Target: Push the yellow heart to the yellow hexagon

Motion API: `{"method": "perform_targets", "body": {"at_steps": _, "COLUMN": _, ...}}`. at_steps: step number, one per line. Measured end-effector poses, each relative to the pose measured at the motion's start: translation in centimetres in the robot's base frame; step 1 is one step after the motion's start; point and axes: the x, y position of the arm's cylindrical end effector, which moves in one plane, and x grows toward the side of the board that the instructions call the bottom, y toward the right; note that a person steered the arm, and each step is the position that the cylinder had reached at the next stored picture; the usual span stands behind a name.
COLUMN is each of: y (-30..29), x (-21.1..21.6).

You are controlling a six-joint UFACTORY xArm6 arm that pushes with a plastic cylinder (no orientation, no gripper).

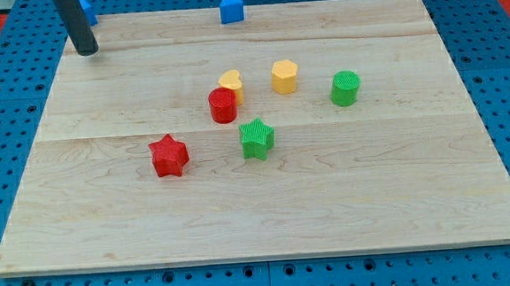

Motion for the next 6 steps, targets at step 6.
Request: {"method": "perform_targets", "body": {"at_steps": 6, "y": -1.1, "x": 0.0}}
